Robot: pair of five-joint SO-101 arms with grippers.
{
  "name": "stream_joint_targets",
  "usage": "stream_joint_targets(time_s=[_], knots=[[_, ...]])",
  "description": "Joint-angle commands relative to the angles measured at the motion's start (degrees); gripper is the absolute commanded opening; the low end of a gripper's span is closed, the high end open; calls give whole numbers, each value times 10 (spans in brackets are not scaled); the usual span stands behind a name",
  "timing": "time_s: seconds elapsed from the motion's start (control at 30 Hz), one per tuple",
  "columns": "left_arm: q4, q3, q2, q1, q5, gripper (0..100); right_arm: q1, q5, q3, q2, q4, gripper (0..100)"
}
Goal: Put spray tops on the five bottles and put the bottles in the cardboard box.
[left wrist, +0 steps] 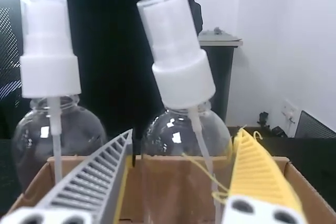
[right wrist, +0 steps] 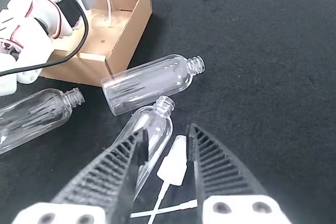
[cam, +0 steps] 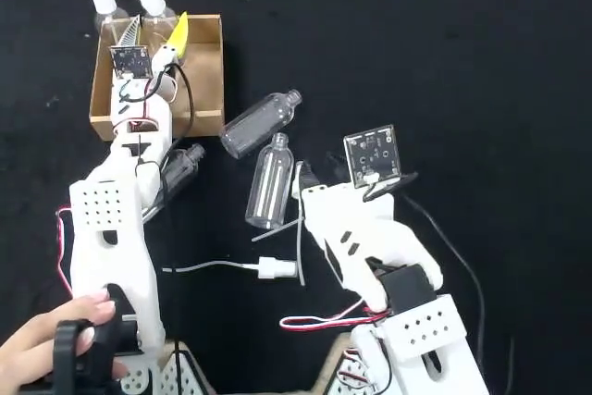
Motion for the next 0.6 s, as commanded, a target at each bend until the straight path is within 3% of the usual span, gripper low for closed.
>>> stream_joint_targets(time_s=[0.0,0.23,0.37,0.57], knots=[[4,4,-9,6,-4,293,-4,5,-7,-13,-18,119],[7,5,-14,4,-5,293,-4,5,-7,-13,-18,119],[77,5,-46,2,-1,294,-4,5,-7,-13,-18,119],[83,13,-64,1,-5,294,-4,5,-7,-13,-18,119]])
